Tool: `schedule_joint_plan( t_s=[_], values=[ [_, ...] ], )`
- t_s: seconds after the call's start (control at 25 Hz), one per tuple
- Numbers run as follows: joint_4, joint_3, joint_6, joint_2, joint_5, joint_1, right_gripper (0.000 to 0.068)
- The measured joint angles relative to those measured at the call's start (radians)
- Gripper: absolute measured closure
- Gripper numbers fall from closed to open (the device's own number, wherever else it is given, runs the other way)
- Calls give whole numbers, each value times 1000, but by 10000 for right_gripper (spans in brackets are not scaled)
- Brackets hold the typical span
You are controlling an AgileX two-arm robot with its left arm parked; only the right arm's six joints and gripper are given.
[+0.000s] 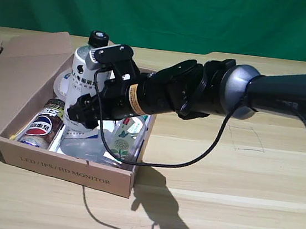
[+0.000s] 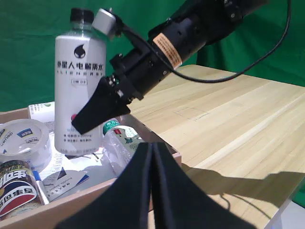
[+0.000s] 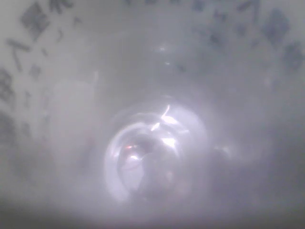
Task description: Place the white bottle into the box.
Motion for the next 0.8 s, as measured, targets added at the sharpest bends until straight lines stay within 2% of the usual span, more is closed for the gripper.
schedule_joint_plan(
  t_s=[0.28,0.44,0.52,0.8],
  values=[
    [1,2,1,64,-9,0,146],
    [2,2,1,64,-10,0,47],
    [3,1,6,64,-15,0,27],
    [4,1,25,50,-31,1,45]
  ],
)
